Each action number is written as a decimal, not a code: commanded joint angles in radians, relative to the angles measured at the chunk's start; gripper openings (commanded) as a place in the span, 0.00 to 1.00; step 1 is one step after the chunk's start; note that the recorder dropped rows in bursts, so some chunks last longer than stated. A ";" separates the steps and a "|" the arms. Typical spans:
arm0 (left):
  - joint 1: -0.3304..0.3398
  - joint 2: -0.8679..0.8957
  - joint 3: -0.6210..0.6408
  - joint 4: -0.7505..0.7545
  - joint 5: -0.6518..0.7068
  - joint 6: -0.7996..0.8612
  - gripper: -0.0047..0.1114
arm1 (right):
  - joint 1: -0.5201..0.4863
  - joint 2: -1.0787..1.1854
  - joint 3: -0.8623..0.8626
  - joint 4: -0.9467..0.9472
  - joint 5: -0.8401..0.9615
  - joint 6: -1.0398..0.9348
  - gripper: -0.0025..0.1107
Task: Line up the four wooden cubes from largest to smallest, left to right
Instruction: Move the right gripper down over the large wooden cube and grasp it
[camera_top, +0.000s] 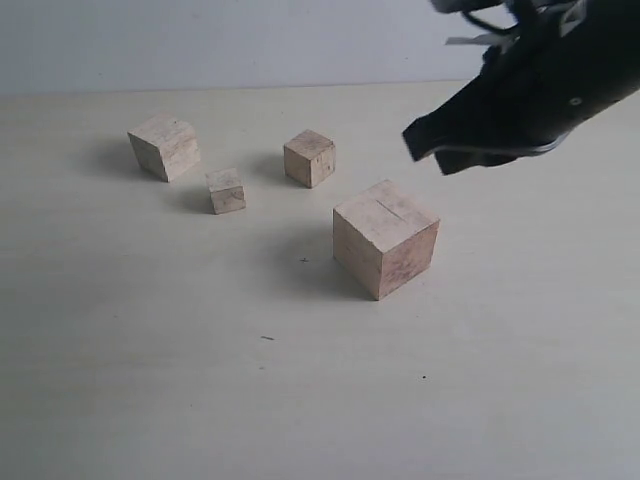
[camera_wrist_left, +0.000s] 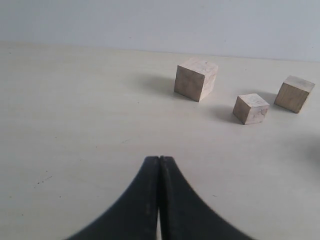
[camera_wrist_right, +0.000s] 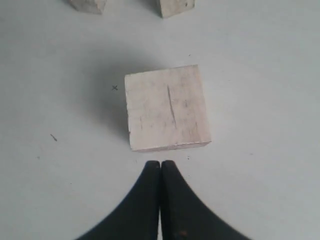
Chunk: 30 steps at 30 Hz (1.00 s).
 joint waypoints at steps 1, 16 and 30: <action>-0.008 -0.004 -0.001 -0.003 -0.007 -0.004 0.04 | 0.086 0.095 -0.037 -0.066 0.003 0.040 0.11; -0.008 -0.004 -0.001 -0.003 -0.007 -0.004 0.04 | 0.099 0.277 -0.076 -0.213 -0.139 0.042 0.94; -0.008 -0.004 -0.001 -0.003 -0.007 -0.004 0.04 | 0.097 0.371 -0.076 -0.241 -0.256 0.039 0.94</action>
